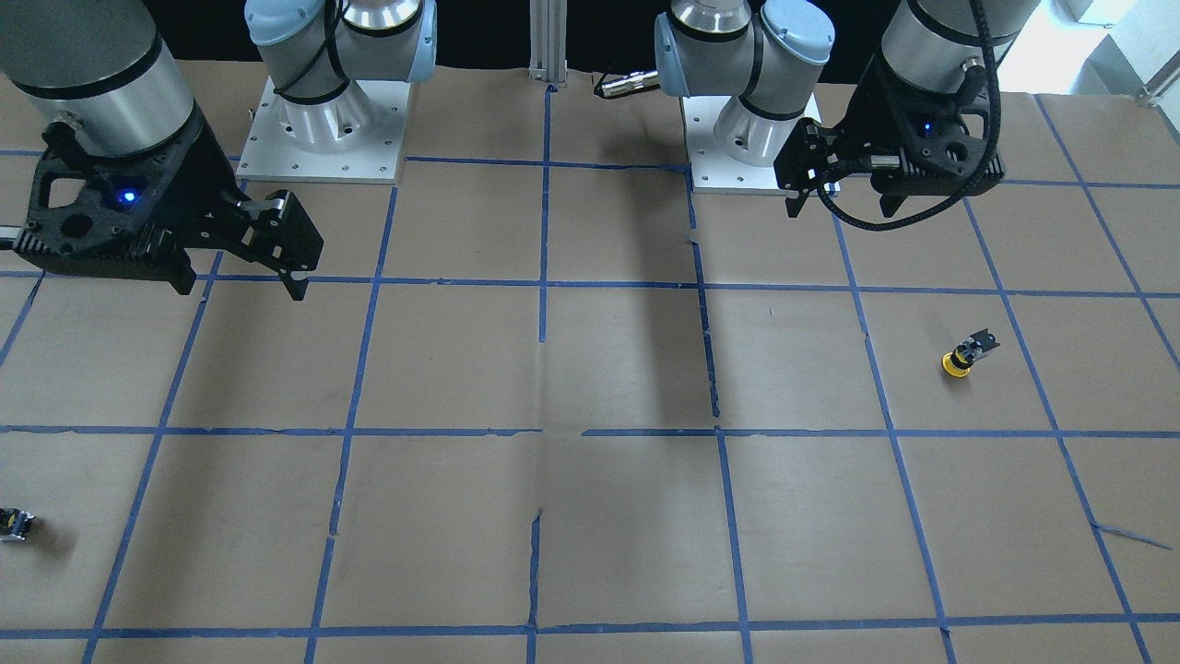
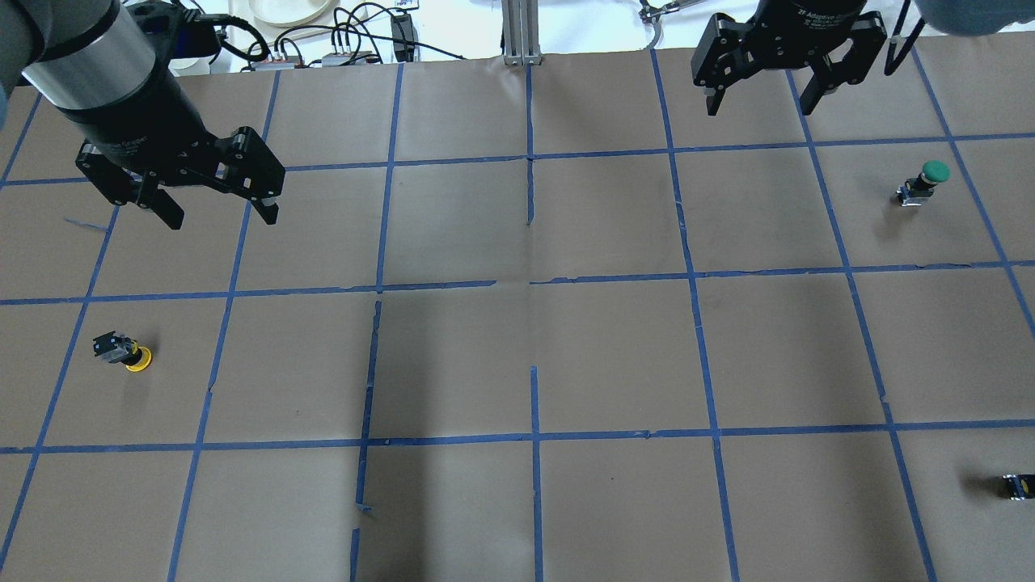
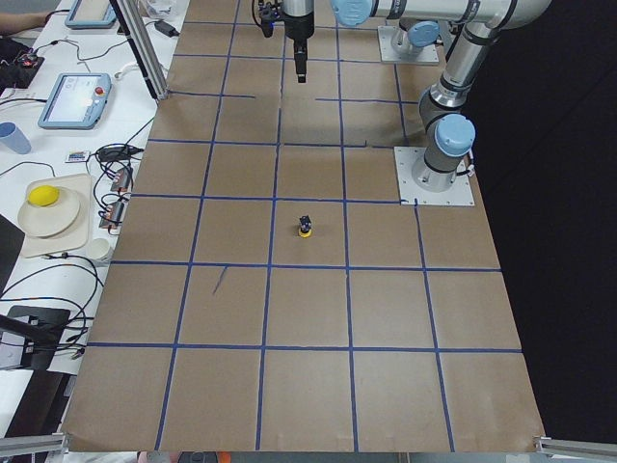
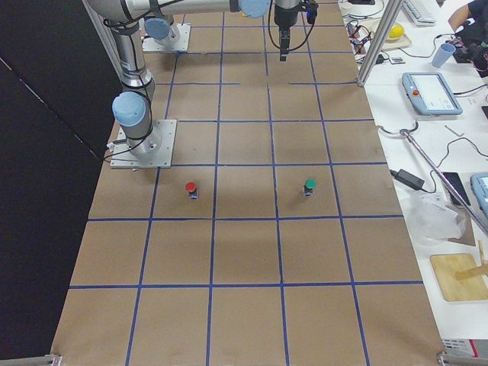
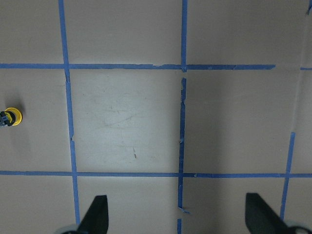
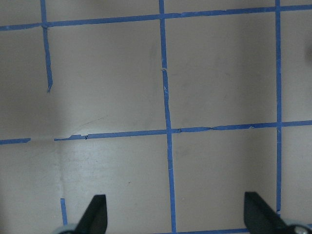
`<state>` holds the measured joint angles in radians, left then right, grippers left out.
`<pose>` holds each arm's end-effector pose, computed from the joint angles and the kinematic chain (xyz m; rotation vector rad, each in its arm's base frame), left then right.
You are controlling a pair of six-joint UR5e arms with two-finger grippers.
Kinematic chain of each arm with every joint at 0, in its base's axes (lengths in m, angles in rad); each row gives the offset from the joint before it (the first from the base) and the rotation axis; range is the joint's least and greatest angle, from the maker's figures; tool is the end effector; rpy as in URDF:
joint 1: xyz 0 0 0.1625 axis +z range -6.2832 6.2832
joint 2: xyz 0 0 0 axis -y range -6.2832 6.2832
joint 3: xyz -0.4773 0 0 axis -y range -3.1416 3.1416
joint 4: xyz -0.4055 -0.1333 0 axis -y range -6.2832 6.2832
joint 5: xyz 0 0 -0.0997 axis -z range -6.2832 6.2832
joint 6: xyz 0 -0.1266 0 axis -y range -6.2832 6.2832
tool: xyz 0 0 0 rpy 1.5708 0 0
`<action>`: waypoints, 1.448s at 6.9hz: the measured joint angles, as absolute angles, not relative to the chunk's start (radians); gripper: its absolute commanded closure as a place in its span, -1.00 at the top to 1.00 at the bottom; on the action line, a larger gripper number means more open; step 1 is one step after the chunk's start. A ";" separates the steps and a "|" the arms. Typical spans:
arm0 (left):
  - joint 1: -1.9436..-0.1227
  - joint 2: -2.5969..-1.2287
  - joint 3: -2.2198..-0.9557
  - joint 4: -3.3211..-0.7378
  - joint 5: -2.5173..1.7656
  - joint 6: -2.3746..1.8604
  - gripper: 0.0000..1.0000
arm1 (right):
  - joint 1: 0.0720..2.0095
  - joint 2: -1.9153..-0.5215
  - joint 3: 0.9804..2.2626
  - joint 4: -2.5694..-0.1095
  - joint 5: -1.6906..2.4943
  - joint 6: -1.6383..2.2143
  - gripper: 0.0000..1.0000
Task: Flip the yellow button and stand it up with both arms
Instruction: 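Move the left gripper down toward the yellow button lying on its side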
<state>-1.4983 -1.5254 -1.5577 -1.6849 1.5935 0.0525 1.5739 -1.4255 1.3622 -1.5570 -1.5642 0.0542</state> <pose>-0.0956 -0.4839 0.5311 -0.0302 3.1210 0.0888 0.1359 -0.5792 0.5389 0.0798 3.1316 -0.0772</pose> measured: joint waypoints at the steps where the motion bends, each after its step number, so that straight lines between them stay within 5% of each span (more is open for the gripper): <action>1: -1.498 -1.522 -1.561 -1.686 1.595 0.052 0.99 | 1.574 -1.425 1.362 -1.557 -1.564 0.054 1.00; 5: -1.402 -1.520 -1.629 -1.672 1.670 0.118 0.99 | 1.574 -1.425 1.362 -1.557 -1.565 0.054 1.00; 10: -1.003 -1.666 -1.775 -1.432 1.675 0.391 0.99 | 1.573 -1.425 1.362 -1.557 -1.565 0.054 1.00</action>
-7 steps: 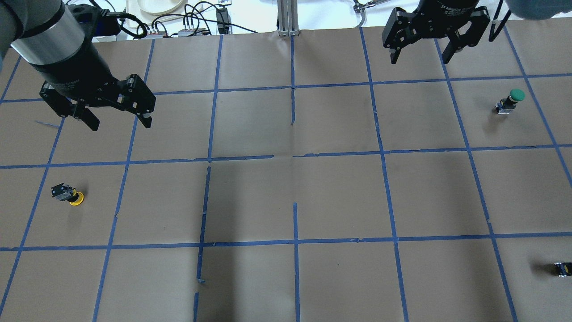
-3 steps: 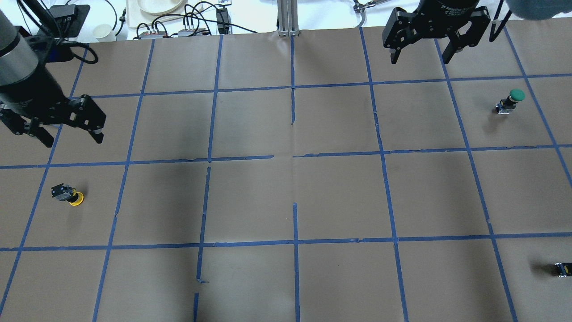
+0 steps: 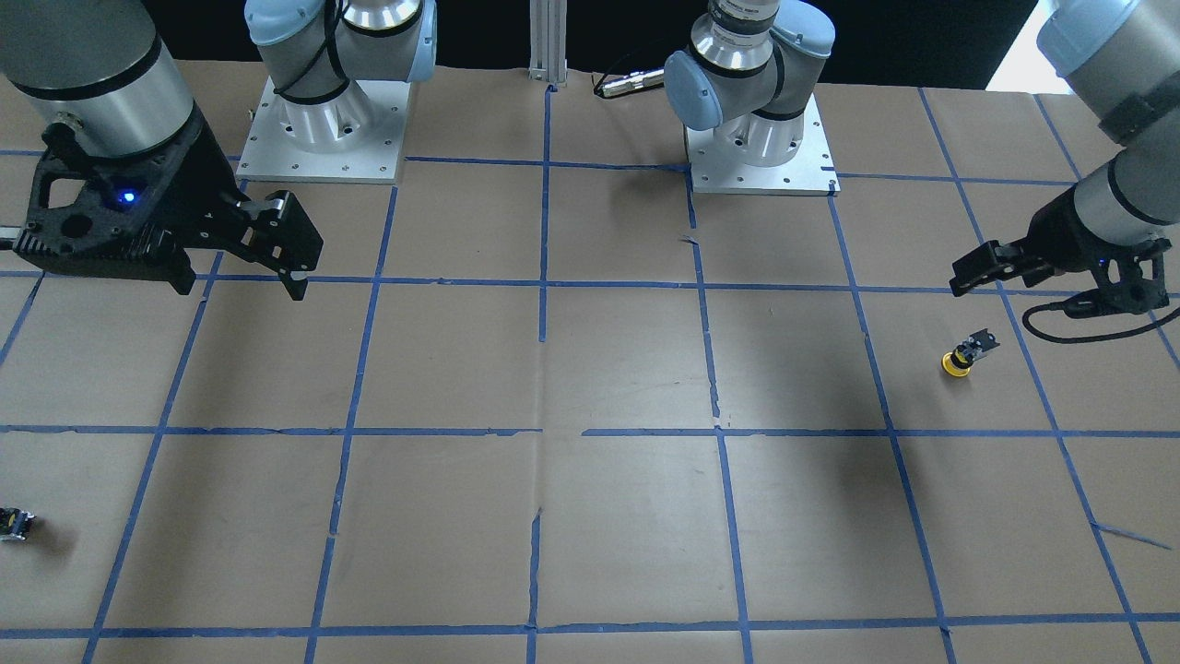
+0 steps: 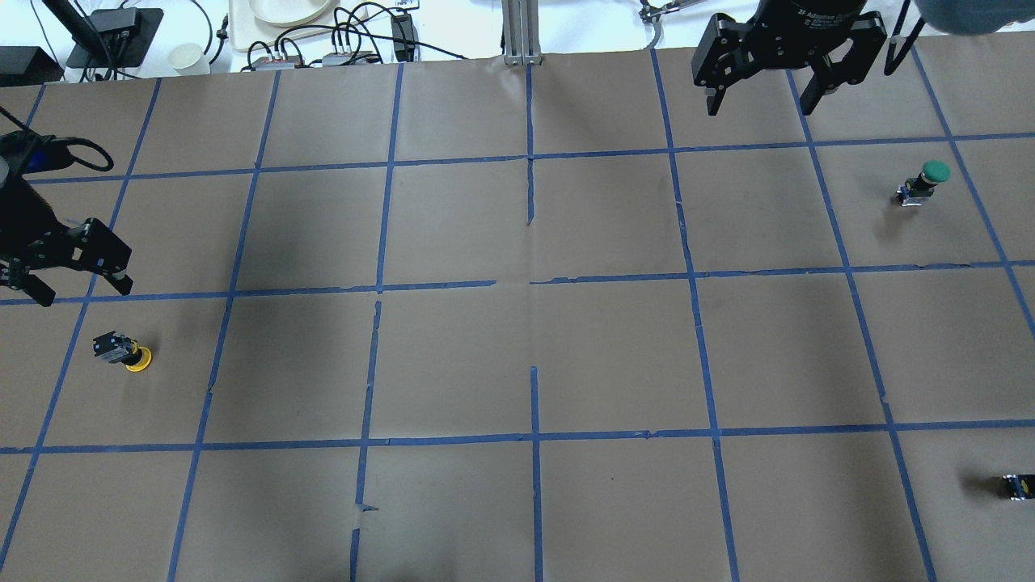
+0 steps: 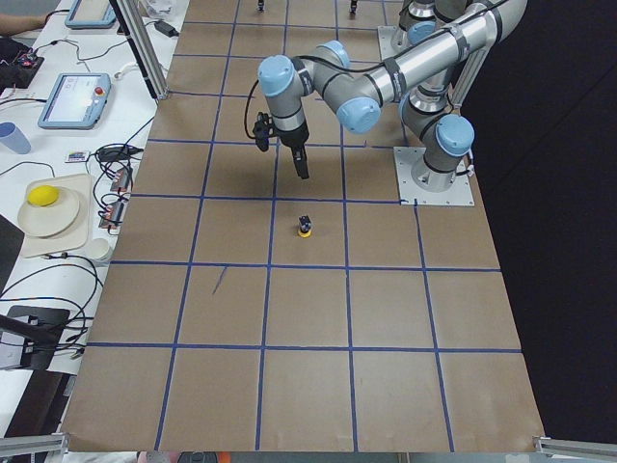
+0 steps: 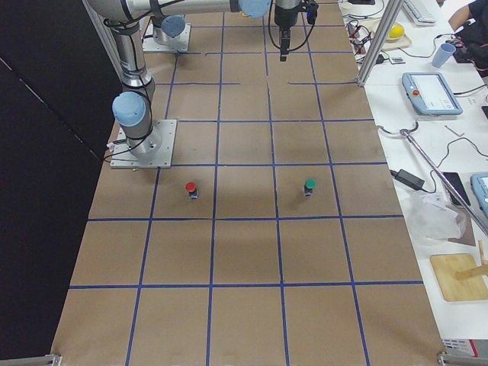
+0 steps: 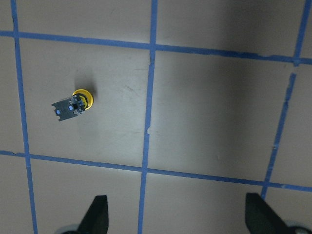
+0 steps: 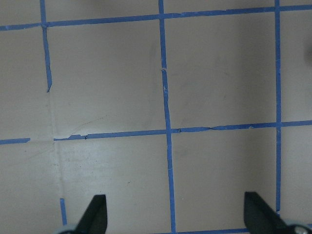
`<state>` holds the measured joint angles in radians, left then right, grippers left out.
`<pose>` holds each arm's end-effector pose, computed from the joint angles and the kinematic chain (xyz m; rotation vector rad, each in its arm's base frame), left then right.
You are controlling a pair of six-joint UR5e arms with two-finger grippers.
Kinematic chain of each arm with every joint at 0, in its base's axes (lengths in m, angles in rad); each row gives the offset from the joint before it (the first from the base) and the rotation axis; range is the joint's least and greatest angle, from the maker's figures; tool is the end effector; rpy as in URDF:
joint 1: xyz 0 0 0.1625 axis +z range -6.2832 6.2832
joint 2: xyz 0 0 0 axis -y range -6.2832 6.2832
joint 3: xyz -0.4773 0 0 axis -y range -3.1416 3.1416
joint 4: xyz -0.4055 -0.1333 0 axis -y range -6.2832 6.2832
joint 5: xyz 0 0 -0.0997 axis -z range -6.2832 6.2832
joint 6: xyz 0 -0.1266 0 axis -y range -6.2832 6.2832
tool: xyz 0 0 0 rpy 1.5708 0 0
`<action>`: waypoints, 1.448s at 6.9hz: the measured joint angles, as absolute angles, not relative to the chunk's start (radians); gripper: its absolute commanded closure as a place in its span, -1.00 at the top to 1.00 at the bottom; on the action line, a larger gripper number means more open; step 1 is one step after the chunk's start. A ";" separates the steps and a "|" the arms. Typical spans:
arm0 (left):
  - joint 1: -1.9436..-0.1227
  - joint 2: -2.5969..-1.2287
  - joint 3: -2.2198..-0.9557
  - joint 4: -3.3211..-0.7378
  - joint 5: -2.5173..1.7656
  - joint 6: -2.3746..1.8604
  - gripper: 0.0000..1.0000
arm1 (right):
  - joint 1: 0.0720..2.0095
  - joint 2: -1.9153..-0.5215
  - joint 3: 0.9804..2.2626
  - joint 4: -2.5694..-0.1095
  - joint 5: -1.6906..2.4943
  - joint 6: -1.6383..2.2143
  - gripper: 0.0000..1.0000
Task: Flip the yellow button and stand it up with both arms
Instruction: 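Move the left gripper down toward the yellow button lying on its side, then close the left gripper on the yellow button's base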
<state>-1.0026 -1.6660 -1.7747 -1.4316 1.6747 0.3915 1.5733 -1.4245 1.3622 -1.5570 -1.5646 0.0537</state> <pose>0.1738 -0.4956 0.3780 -0.2614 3.0984 0.2956 0.1355 -0.5797 0.5383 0.0800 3.1321 -0.0757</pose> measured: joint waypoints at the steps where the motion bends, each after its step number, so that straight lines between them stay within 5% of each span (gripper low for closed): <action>1: -0.949 -1.700 -1.807 -1.344 1.673 0.401 0.99 | 1.573 -1.424 1.362 -1.557 -1.565 0.054 1.00; 7: -0.884 -1.829 -2.046 -0.829 1.589 0.420 0.99 | 1.572 -1.425 1.362 -1.558 -1.565 0.053 1.00; 10: -0.884 -1.823 -2.059 -0.798 1.647 0.434 0.92 | 1.572 -1.425 1.362 -1.559 -1.565 0.053 1.00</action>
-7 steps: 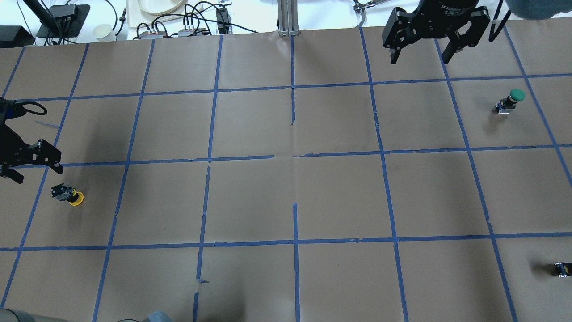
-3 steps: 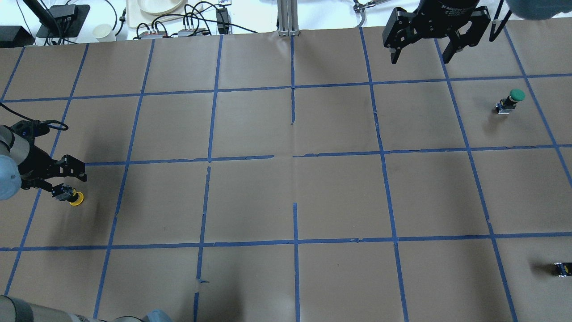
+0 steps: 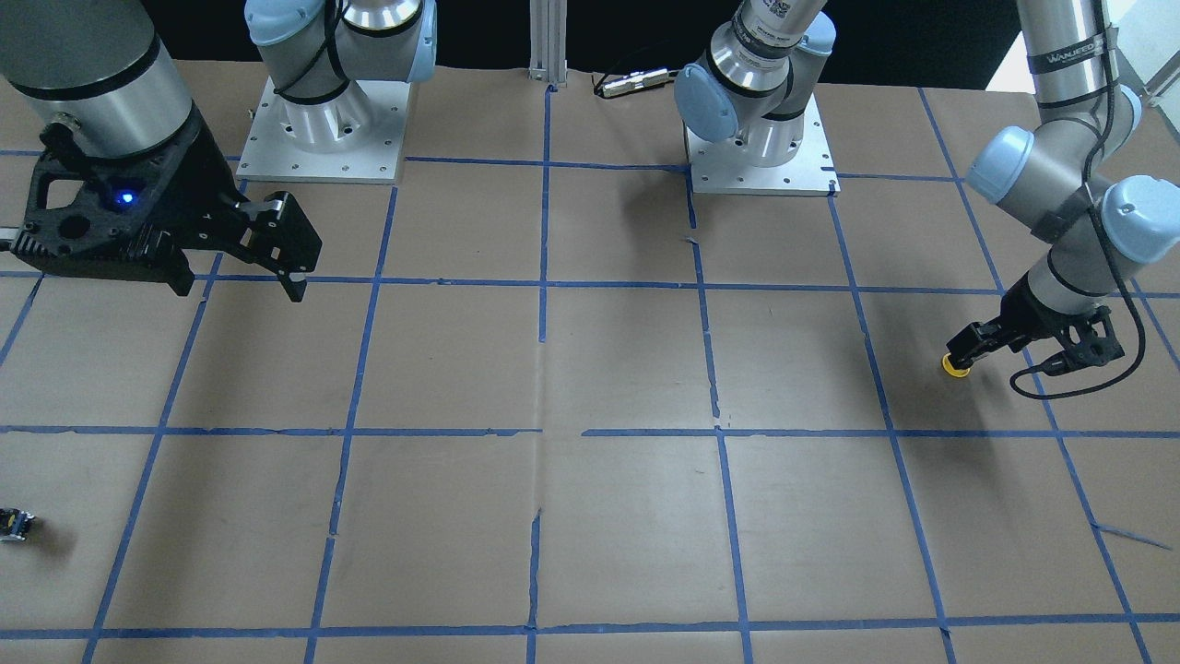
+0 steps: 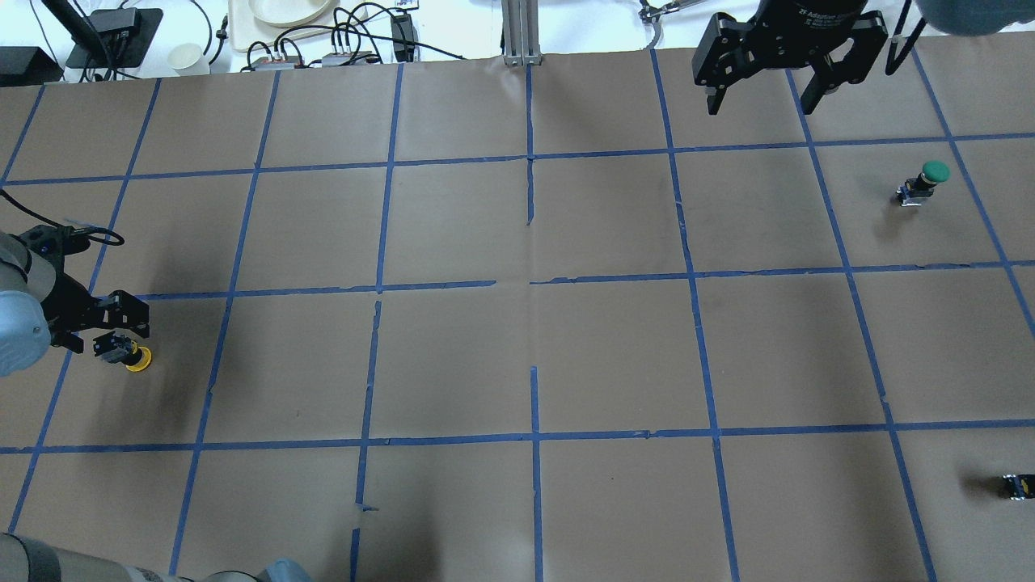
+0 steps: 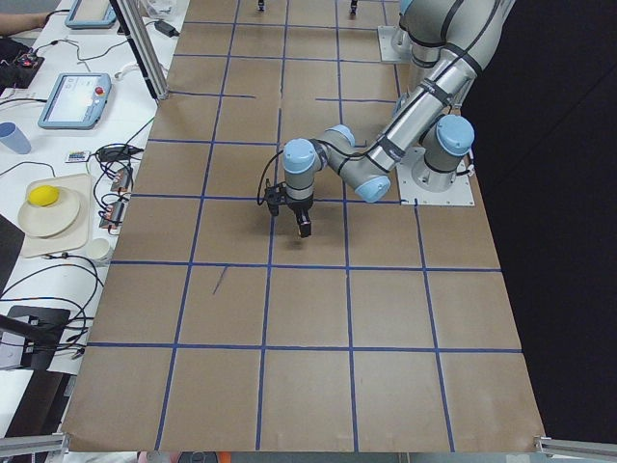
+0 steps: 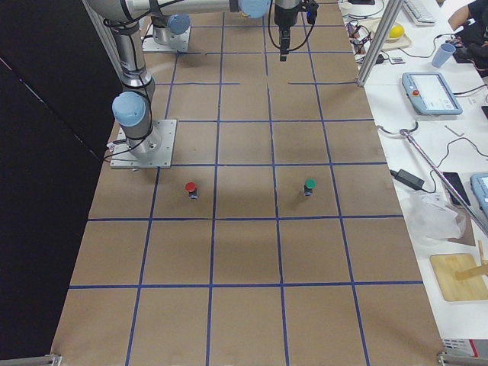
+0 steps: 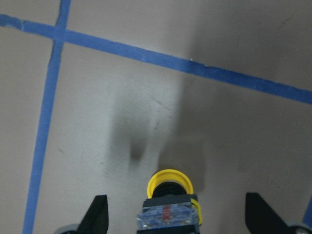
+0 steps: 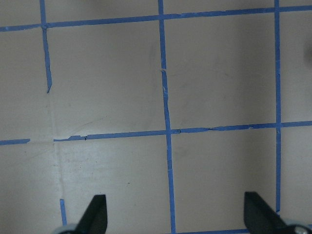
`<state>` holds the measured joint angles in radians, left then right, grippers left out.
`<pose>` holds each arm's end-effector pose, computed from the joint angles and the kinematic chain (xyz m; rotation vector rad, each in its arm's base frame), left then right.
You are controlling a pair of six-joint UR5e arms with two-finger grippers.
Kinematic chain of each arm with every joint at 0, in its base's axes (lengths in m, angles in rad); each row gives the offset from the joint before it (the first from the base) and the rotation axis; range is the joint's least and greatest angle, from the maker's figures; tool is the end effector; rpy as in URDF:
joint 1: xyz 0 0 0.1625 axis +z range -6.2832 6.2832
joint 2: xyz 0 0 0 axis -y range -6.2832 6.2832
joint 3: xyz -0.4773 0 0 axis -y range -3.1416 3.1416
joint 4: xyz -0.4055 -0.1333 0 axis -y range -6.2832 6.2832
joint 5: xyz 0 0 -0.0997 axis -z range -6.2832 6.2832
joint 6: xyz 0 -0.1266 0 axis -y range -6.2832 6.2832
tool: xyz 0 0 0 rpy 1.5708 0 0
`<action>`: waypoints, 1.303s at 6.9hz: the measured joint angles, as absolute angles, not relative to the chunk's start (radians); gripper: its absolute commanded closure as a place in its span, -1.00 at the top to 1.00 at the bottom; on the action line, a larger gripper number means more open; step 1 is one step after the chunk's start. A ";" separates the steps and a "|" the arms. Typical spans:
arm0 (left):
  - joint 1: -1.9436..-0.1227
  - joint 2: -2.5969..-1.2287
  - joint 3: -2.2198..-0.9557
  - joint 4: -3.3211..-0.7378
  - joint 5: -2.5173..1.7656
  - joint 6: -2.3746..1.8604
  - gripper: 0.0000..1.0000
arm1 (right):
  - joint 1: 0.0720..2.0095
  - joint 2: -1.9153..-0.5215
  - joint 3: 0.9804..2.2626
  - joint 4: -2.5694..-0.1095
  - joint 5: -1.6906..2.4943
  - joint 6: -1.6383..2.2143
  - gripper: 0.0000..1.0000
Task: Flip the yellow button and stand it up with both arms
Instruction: 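Close the left gripper on the yellow button's base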
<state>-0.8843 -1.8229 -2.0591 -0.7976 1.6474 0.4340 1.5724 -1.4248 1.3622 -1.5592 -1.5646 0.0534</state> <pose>0.2354 -0.4822 0.2283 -0.3871 3.0346 0.0198 0.1350 -0.5800 0.5387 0.0809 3.1319 -0.0796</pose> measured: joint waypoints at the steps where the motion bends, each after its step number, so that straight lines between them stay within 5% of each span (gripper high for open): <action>1: -0.885 -1.815 -2.061 -0.803 1.649 0.429 0.92 | 1.573 -1.424 1.362 -1.559 -1.565 0.053 1.00; 4: -0.878 -1.805 -2.053 -0.837 1.607 0.420 0.92 | 1.574 -1.424 1.362 -1.559 -1.564 0.053 1.00; 7: -0.832 -1.805 -2.053 -0.856 1.553 0.432 0.54 | 1.574 -1.424 1.361 -1.565 -1.564 0.054 1.00; 9: -0.828 -1.801 -2.053 -0.859 1.534 0.434 -0.08 | 1.574 -1.424 1.361 -1.567 -1.564 0.054 1.00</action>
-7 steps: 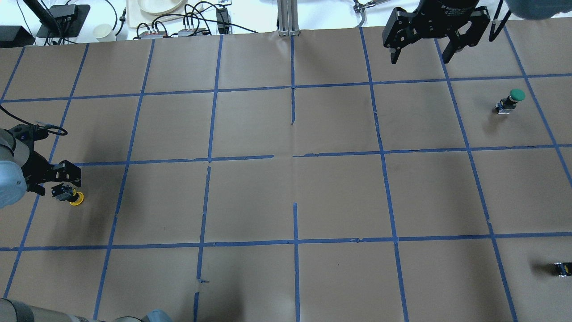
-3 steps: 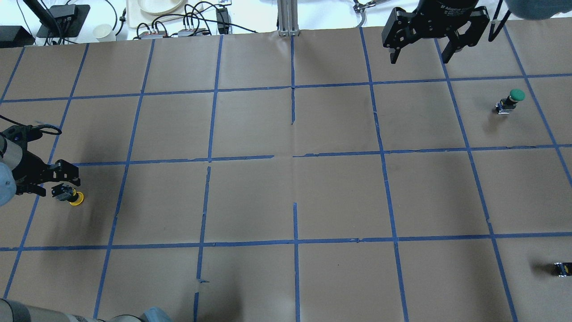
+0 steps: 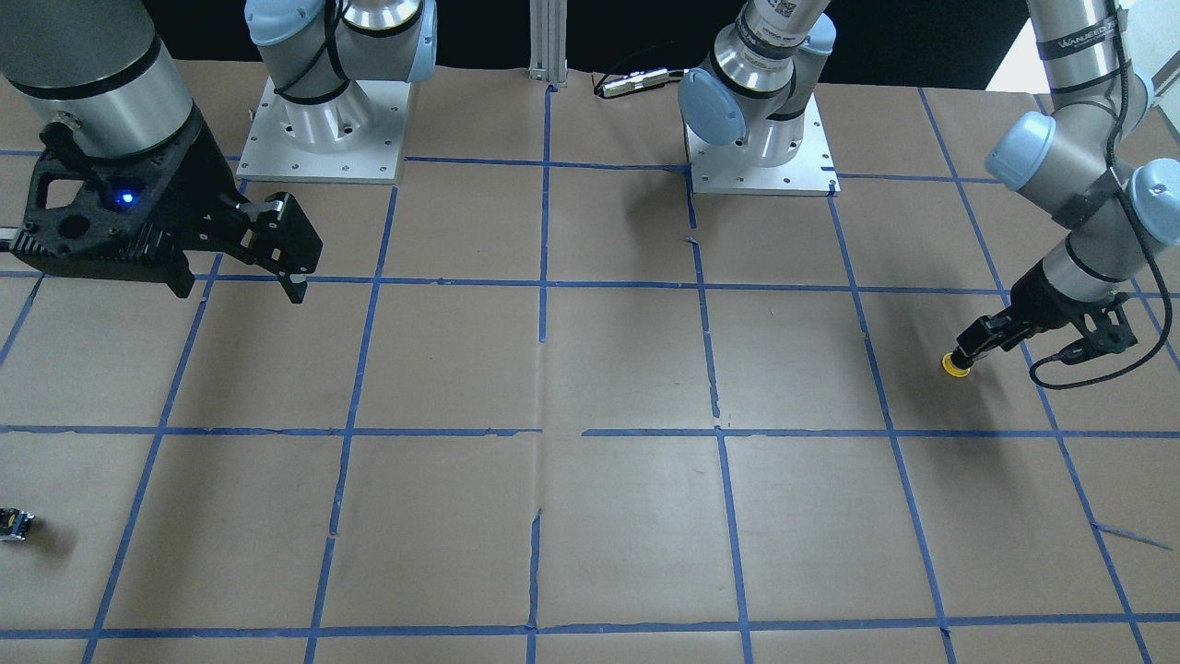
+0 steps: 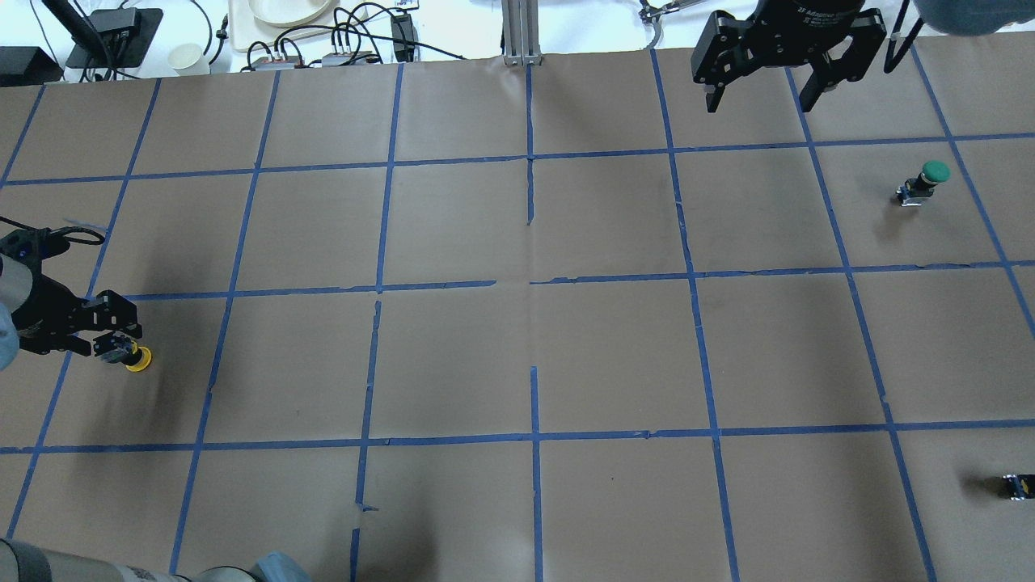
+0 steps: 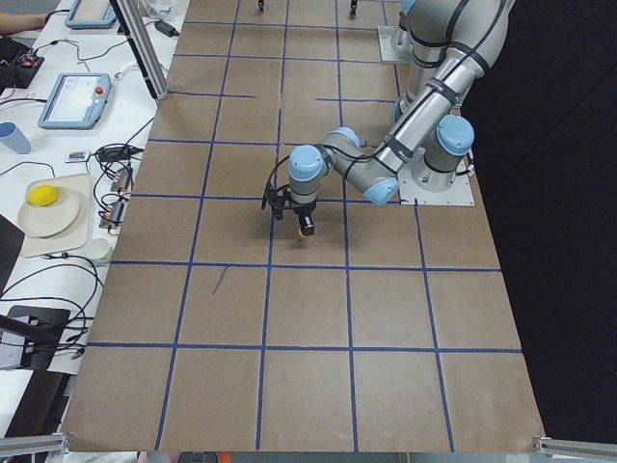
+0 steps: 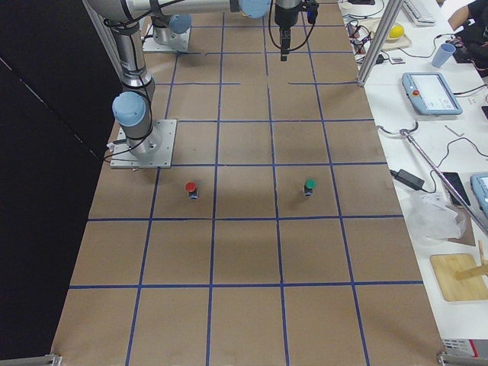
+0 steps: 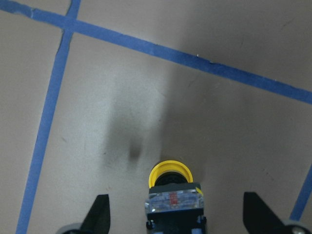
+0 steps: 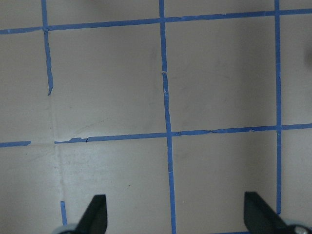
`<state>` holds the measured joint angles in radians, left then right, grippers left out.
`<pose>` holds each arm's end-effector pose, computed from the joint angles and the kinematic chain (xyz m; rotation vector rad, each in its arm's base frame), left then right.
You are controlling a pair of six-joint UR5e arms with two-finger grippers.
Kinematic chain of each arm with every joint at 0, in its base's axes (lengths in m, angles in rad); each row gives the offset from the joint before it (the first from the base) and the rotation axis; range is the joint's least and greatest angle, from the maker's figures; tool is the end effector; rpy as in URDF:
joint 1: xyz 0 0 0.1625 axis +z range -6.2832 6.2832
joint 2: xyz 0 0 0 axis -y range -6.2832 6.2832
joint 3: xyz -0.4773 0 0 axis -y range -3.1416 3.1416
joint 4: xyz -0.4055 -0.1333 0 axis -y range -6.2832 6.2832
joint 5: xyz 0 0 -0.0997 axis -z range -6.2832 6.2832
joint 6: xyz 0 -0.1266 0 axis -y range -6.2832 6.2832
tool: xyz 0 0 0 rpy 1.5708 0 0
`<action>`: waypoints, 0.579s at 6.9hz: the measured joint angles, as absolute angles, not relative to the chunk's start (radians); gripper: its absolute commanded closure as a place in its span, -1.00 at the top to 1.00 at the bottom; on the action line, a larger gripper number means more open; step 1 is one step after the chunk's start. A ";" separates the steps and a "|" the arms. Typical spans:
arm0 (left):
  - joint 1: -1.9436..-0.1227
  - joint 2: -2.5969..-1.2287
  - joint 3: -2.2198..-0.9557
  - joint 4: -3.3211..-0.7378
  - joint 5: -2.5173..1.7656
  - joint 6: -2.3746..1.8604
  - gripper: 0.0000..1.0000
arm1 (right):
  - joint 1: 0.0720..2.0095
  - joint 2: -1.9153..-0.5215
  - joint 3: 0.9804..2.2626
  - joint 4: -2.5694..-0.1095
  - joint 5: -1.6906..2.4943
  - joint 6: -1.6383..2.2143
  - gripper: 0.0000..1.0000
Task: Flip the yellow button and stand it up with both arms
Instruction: 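Close the left gripper on the yellow button's base, then lift the yellow button with the left gripper and carry it toward the table center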
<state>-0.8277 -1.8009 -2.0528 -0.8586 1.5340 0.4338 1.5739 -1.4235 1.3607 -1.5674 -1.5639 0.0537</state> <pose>0.2472 -0.4730 0.2357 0.4792 -3.0737 0.0319 0.1360 -0.5814 0.5396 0.0789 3.1306 -0.0927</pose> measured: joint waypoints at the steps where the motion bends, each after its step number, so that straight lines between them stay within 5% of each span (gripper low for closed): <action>1: -0.827 -1.797 -2.053 -0.861 1.527 0.435 -0.48 | 1.574 -1.424 1.361 -1.568 -1.564 0.054 1.00; 2: -0.827 -1.794 -2.053 -0.864 1.523 0.438 -0.80 | 1.574 -1.424 1.361 -1.568 -1.565 0.054 1.00; 4: -0.827 -1.788 -2.057 -0.868 1.522 0.444 -0.85 | 1.574 -1.424 1.361 -1.568 -1.565 0.054 1.00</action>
